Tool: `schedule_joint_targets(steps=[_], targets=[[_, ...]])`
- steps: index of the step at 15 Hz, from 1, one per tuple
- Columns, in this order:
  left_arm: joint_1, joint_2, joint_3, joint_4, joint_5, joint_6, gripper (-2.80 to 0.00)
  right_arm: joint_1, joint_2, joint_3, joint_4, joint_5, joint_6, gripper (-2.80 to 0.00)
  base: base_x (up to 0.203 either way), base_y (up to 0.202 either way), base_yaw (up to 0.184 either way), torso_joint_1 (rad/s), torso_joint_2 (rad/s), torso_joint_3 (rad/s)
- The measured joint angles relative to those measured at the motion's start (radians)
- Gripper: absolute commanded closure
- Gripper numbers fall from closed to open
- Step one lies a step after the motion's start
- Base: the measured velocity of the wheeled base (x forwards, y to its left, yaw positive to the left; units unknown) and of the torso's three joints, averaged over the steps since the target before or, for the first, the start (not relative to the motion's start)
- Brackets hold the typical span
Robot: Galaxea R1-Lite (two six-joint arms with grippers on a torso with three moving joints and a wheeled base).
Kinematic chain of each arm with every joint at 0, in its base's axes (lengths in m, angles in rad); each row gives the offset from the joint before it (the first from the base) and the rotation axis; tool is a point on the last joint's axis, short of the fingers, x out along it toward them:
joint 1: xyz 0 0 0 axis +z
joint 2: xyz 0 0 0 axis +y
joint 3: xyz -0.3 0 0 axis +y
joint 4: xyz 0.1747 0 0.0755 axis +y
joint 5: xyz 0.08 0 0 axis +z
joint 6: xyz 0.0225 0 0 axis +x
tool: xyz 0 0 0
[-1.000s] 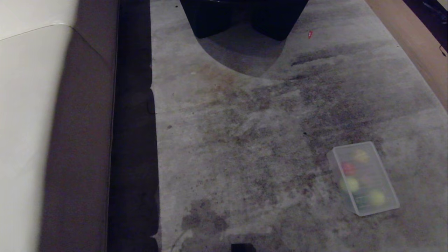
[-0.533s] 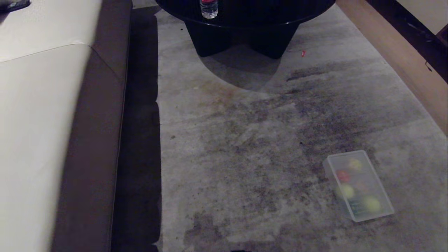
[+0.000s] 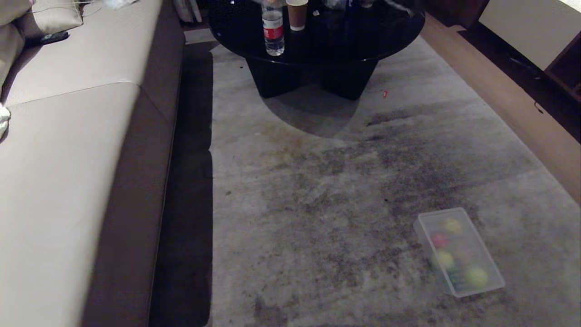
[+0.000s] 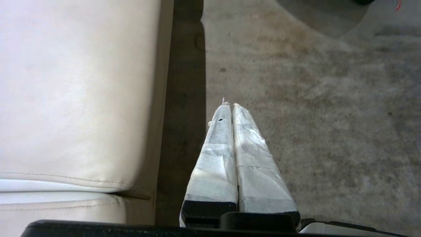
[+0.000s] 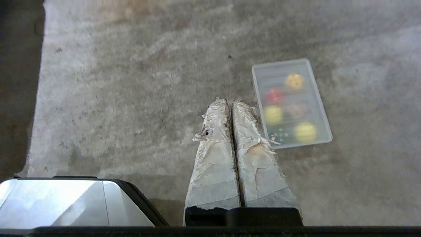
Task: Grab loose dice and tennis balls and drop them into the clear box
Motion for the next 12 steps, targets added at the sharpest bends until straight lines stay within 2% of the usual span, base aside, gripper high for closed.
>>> schedule_joint_targets(steps=[12], targets=[[0.000, 0.000, 0.000, 0.000, -0.001, 0.000, 0.00, 0.000, 0.000, 0.000, 0.000, 0.000, 0.000, 0.00, 0.000, 0.000, 0.000, 0.002, 0.00, 0.202]])
